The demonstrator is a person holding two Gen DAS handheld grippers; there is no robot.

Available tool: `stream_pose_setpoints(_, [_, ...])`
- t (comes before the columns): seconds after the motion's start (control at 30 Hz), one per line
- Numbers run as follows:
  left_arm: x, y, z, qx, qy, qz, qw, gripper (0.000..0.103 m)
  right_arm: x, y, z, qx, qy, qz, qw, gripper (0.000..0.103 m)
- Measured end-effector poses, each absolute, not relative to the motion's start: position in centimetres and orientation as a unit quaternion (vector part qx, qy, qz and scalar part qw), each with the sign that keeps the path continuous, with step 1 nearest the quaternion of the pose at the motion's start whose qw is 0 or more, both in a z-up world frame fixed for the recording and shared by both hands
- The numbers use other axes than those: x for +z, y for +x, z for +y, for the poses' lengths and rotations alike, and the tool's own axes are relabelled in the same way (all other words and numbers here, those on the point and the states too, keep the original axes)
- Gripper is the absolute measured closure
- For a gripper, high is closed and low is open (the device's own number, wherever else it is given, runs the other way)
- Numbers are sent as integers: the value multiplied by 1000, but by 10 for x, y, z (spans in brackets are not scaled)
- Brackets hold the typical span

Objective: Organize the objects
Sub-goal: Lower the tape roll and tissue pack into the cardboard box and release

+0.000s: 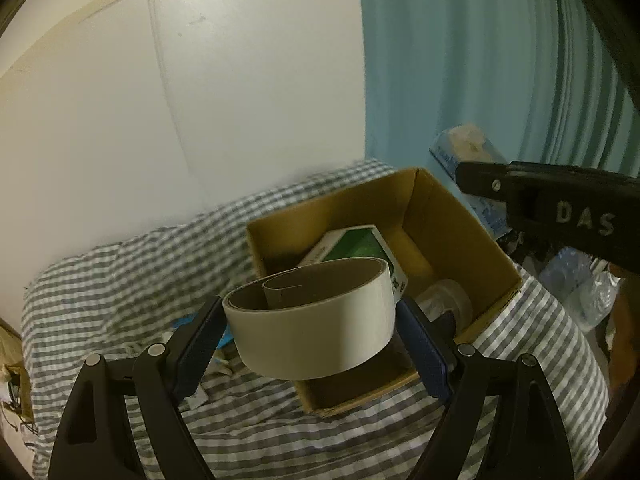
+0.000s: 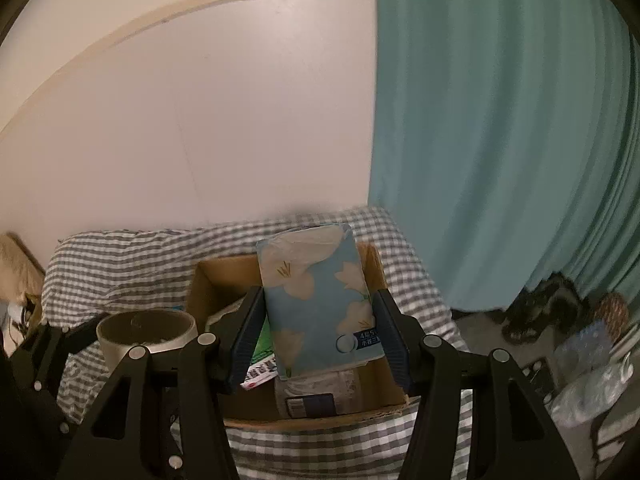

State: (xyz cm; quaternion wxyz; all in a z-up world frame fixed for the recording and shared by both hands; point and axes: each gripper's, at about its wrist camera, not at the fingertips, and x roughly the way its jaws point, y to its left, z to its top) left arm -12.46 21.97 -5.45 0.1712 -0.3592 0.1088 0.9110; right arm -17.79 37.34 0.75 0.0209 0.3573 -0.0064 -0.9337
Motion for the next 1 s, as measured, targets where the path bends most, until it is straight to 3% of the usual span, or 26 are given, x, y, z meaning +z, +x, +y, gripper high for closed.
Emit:
stream_pose_setpoints(0.27, [-63, -134, 228, 906, -369, 77, 192, 12, -18, -185, 377, -922, 386, -10, 14, 47])
stream_pose_setpoints(0.33, [-62, -135, 227, 908, -367, 77, 189, 1, -17, -183, 377, -923, 384, -12, 15, 47])
stream_pose_setpoints(0.47, [-57, -130, 223, 912, -361, 84, 178, 0, -8, -180, 381, -927, 375, -11, 4, 29])
stream_pose_setpoints(0.53, [-51, -128, 215, 914, -358, 84, 173, 0, -3, -177, 381, -931, 366, -10, 3, 29])
stream_pose_setpoints(1.0, [-15, -122, 72, 937, -333, 82, 66, 0, 29, -125, 312, -942, 326, 38, 65, 26])
